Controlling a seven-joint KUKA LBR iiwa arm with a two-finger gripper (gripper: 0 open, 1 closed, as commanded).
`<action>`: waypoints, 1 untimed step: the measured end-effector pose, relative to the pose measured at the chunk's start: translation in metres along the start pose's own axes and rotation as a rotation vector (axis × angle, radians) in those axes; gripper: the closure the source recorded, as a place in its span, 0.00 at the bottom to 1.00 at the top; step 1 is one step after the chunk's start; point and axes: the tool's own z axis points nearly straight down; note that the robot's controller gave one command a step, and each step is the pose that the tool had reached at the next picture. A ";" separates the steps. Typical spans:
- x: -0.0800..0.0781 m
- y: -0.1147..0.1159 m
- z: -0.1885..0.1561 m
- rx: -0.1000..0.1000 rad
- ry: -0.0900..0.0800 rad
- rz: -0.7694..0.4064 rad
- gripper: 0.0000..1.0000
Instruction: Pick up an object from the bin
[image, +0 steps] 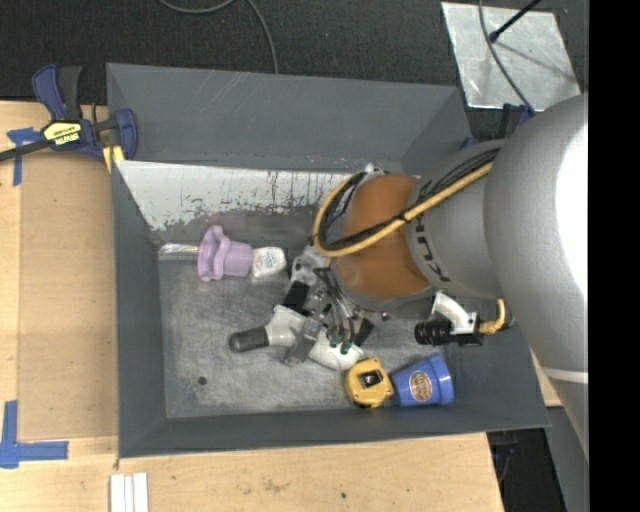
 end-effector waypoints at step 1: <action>0.000 0.000 0.000 0.000 0.000 0.000 1.00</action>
Offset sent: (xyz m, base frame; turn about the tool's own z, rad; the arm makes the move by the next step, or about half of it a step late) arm 0.0001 0.0000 0.0115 -0.0001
